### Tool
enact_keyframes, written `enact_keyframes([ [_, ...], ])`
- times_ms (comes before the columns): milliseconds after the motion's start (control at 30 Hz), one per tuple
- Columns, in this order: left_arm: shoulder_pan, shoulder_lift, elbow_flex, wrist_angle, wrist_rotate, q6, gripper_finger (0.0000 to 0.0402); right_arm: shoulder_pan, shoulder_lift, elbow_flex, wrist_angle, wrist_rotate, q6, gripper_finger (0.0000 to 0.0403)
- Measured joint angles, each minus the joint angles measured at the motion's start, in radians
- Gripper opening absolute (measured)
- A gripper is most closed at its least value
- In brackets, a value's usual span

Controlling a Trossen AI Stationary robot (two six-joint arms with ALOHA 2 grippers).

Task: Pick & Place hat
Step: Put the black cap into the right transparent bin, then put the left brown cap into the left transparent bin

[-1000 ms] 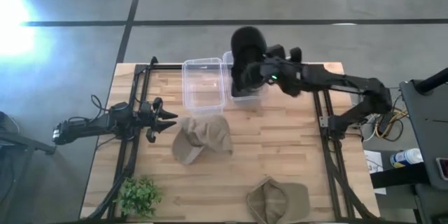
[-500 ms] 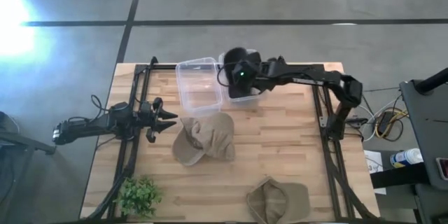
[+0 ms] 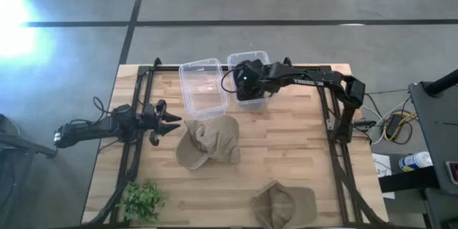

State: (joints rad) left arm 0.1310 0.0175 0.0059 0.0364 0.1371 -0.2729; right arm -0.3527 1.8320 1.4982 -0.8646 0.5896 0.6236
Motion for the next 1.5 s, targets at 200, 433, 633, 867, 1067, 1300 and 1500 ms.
enact_keyframes([
  [200,0.0,0.0,0.0,0.0,0.0,0.0,0.0135,0.001,-0.055,0.019,0.008,0.024,-0.06,0.0115],
  [433,0.0,0.0,0.0,0.0,0.0,0.0,0.0135,0.03,-0.149,0.03,0.027,0.031,-0.182,0.0199],
  [633,0.0,0.0,0.0,0.0,0.0,0.0,0.0135,0.077,-0.248,0.031,0.039,0.032,-0.269,0.0227],
  [867,0.0,0.0,0.0,0.0,0.0,0.0,0.0135,0.16,-0.351,0.031,0.039,-0.011,-0.28,0.0227],
  [1067,0.0,0.0,0.0,0.079,0.003,-0.095,0.0135,0.217,-0.373,0.031,0.028,-0.013,-0.241,0.0224],
  [1300,0.0,0.001,0.0,0.272,-0.014,-0.817,0.0135,0.238,-0.349,0.029,0.0,-0.014,-0.231,0.0224],
  [1500,-0.001,0.001,0.0,0.3,-0.165,-0.879,0.0135,0.237,-0.325,0.028,0.006,-0.014,-0.231,0.0224],
])
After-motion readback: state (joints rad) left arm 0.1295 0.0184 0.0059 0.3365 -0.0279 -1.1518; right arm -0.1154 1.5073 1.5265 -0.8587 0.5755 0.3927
